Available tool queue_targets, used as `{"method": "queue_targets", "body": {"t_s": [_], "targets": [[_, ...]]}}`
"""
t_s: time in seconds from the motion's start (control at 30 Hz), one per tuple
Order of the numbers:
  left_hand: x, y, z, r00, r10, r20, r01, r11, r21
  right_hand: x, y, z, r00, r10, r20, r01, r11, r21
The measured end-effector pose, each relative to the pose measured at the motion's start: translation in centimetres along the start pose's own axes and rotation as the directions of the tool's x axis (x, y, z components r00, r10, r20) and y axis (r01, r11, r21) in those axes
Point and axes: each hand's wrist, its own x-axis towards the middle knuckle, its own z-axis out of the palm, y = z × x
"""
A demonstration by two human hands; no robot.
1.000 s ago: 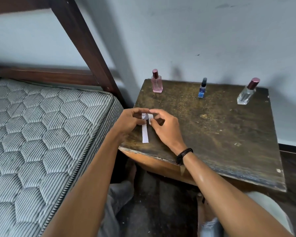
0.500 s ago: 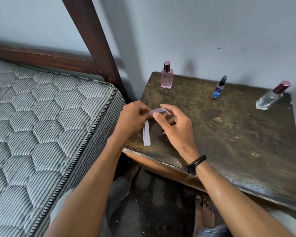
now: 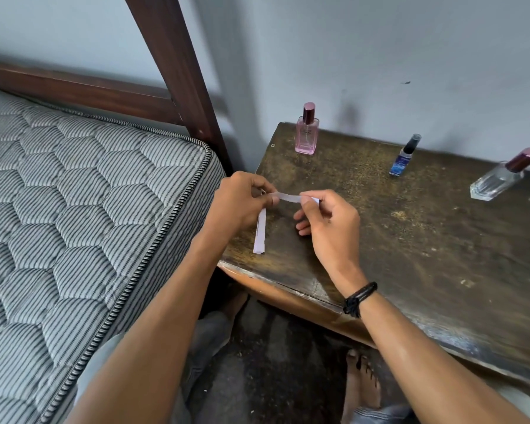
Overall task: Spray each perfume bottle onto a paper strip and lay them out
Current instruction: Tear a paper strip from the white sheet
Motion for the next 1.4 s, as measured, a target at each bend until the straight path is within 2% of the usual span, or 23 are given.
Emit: {"method": "queue_targets", "body": {"t_s": [0.1, 0.2, 0.3, 0.4, 0.57, 0.83, 0.97, 1.13, 1.27, 1.4], "targets": [[-0.1, -0.1, -0.1, 0.999, -0.034, 0.034, 0.035, 0.999, -0.015, -0.1, 0.0, 0.1, 1.0, -0.017, -0.012, 0.016, 0.997, -0.072], [-0.2, 0.0, -0.3, 0.991, -0.071, 0.114, 0.09, 0.981, -0.174, -0.2, 0.0, 0.1, 1.0, -0.014, -0.018, 0.012, 0.994, -0.108], [-0.7, 0.5, -0.9, 0.954, -0.12, 0.275, 0.236, 0.868, -0.437, -0.2, -0.1, 0.1, 1.0, -0.005, -0.019, 0.003, 0.993, -0.116], [-1.0, 0.9, -1.6, 0.915, -0.16, 0.369, 0.354, 0.756, -0.55, -0.3, -0.4, 0.1, 1.0, 0.007, -0.016, -0.009, 0.994, -0.106], [-0.8, 0.7, -1.9, 0.925, -0.197, 0.324, 0.361, 0.72, -0.593, -0.2, -0.7, -0.1, 1.0, 0.018, 0.014, -0.016, 0.996, -0.093], [-0.4, 0.9, -1.4, 0.953, -0.252, 0.168, 0.303, 0.776, -0.554, 0.2, -1.3, -0.8, 0.991, 0.099, 0.094, -0.102, 0.994, 0.028], [-0.3, 0.9, -0.7, 0.954, -0.281, 0.107, 0.294, 0.797, -0.528, 0.6, -1.3, -1.0, 0.991, 0.115, 0.075, -0.12, 0.99, 0.07], [-0.3, 1.2, -0.4, 0.954, -0.264, 0.145, 0.3, 0.791, -0.533, 0.8, -1.0, -1.2, 0.993, 0.109, 0.051, -0.112, 0.991, 0.07], [-0.3, 1.0, 0.1, 0.961, -0.269, 0.068, 0.267, 0.829, -0.491, 1.0, -1.1, -1.4, 0.994, 0.1, -0.044, -0.098, 0.994, 0.038], [-0.3, 1.1, 0.4, 0.96, -0.276, 0.042, 0.259, 0.827, -0.498, 1.2, -1.1, -1.6, 0.992, 0.114, -0.054, -0.111, 0.992, 0.056]]}}
